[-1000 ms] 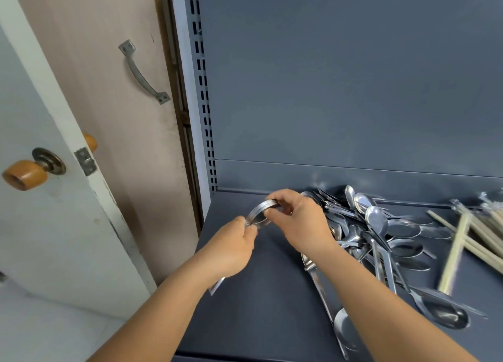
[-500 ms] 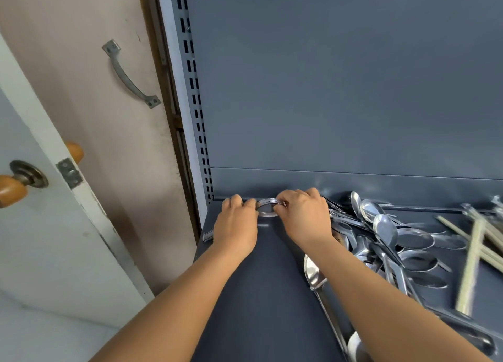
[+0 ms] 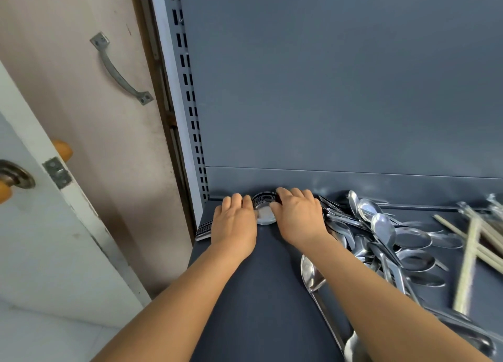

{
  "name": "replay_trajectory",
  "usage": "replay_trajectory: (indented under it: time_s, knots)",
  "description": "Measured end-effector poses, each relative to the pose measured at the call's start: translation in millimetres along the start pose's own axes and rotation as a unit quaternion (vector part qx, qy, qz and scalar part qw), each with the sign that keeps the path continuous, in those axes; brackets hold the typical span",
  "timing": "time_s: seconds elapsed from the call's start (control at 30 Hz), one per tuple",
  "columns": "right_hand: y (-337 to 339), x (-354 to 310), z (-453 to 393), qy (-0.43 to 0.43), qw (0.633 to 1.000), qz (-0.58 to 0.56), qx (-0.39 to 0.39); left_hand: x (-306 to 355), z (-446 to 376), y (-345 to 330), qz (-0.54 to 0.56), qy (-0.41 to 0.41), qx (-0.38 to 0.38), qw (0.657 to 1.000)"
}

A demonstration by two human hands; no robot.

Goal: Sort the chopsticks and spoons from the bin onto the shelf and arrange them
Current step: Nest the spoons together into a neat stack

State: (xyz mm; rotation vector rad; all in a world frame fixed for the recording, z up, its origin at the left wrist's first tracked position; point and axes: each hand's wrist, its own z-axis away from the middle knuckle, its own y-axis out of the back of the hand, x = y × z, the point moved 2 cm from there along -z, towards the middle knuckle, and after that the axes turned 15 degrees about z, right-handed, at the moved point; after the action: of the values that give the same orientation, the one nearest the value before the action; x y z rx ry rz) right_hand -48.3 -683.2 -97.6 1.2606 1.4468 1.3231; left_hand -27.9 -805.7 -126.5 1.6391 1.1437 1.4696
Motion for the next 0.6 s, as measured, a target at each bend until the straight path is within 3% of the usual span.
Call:
replay_trajectory:
  time_s: [0.33,0.5,0.6]
  knots:
    - [17,21,48,0.014,0.996,-0.083,0.028,13,25,18,0.012,-0.011,0.001,1.000]
    - [23,35,90,0.025,0.994,-0.111,0.007,34,61,26,0.078,-0.077,0.030,0.994]
    - [26,43,111,0.020,0.992,-0.125,0.017,47,81,23,0.145,-0.065,-0.012,0.987]
